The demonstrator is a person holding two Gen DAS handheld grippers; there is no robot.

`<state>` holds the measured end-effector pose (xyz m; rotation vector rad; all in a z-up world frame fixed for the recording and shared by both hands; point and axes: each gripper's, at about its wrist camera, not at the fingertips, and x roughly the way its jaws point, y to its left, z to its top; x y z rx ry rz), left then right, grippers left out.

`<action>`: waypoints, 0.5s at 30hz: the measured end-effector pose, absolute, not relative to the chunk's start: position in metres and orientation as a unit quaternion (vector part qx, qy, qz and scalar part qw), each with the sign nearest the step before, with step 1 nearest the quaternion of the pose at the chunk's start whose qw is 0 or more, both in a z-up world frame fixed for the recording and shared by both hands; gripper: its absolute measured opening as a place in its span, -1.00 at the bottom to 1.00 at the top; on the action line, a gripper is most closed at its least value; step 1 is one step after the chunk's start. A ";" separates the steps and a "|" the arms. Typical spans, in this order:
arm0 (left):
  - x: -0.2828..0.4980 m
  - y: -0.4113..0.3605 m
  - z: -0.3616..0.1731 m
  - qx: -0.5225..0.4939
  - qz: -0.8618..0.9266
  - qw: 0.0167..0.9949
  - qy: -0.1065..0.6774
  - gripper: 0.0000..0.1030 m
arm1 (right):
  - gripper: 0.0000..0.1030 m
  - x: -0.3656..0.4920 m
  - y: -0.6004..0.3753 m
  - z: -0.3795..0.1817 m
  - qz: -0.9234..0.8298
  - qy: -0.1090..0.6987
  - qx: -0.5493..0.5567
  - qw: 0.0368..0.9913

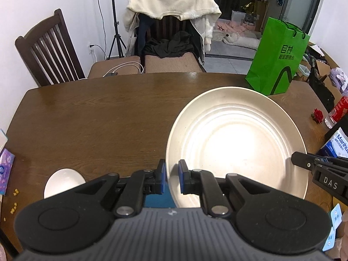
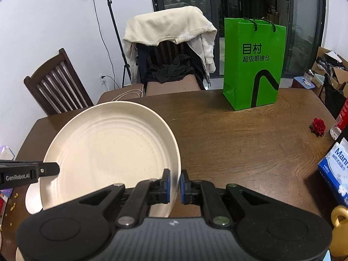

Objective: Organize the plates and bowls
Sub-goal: 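Carry the held cream plate back over the bowls toward the plate stack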

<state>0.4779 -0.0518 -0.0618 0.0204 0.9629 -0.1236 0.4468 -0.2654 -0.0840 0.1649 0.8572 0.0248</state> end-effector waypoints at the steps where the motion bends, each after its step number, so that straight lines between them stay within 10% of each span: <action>1: 0.474 -0.050 -0.061 0.010 -0.059 0.885 0.462 -0.76 | -0.84 0.444 -0.264 -0.083 0.012 0.415 0.079 0.906; 15: 0.431 -0.015 -0.054 0.006 -0.057 0.887 0.457 -0.76 | -0.83 0.403 -0.230 -0.077 0.014 0.415 0.076 0.907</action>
